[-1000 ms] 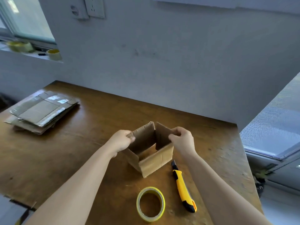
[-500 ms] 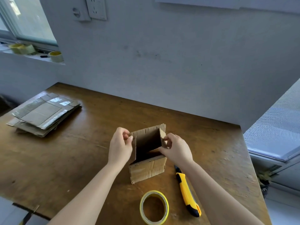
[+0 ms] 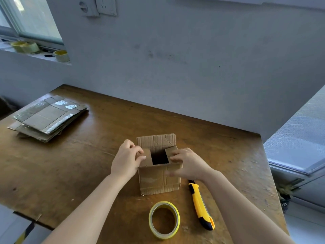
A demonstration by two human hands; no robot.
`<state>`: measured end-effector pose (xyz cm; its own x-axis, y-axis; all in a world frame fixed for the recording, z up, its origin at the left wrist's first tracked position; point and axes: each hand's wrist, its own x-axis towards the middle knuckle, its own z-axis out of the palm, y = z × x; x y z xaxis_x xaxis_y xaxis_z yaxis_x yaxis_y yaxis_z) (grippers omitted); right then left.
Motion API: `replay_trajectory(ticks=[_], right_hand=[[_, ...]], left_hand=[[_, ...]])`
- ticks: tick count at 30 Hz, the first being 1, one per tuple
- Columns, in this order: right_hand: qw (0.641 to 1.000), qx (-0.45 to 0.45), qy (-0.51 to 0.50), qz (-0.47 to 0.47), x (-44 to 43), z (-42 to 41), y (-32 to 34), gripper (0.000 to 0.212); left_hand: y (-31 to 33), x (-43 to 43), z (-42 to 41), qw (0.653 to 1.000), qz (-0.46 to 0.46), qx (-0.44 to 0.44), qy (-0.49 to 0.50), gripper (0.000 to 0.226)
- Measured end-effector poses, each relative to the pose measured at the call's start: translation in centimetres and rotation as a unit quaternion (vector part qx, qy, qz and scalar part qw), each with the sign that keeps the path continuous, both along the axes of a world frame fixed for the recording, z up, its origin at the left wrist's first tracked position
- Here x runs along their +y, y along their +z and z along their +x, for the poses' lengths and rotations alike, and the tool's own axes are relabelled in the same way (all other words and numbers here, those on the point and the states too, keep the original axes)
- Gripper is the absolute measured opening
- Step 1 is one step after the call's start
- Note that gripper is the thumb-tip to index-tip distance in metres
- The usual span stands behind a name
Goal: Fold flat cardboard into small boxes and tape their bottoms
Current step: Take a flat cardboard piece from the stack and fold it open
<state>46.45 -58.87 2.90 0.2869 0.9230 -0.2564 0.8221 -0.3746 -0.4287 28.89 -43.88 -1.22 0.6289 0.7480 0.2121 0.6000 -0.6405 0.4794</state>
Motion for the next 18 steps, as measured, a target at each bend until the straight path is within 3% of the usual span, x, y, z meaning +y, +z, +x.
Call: replay_trajectory(ticks=[2, 4, 6, 8, 13, 15, 18], right_hand=[[0.998, 0.005, -0.039, 0.052, 0.2, 0.3, -0.5, 0.039], [0.994, 0.016, -0.082, 0.077, 0.3, 0.3, -0.8, 0.033], [0.989, 0.02, -0.11, 0.093, 0.6, 0.1, -1.1, 0.039], [0.983, 0.016, -0.14, 0.116, 1.0, -0.2, -1.3, 0.054], [0.972, 0.038, -0.205, 0.109, 1.8, -0.3, -1.5, 0.094], [0.974, 0.041, -0.204, 0.09, 1.9, -0.2, -1.6, 0.087], [0.977, 0.046, -0.19, 0.08, 1.8, -0.1, -1.8, 0.058]], left_hand=[[0.3, 0.3, 0.4, 0.998, -0.058, -0.036, 0.008, 0.049], [0.6, 0.6, 0.7, 0.984, -0.156, -0.084, -0.003, 0.072], [1.0, 0.7, 0.8, 0.961, -0.245, -0.132, -0.003, 0.06], [1.2, 0.7, 0.7, 0.951, -0.264, -0.162, -0.006, 0.044], [0.3, -0.1, 0.4, 0.986, -0.123, -0.091, -0.062, 0.025], [-0.6, -0.3, 0.4, 0.993, -0.066, -0.072, -0.061, 0.02], [-1.4, -0.3, 0.4, 0.996, -0.008, -0.066, -0.066, 0.018]])
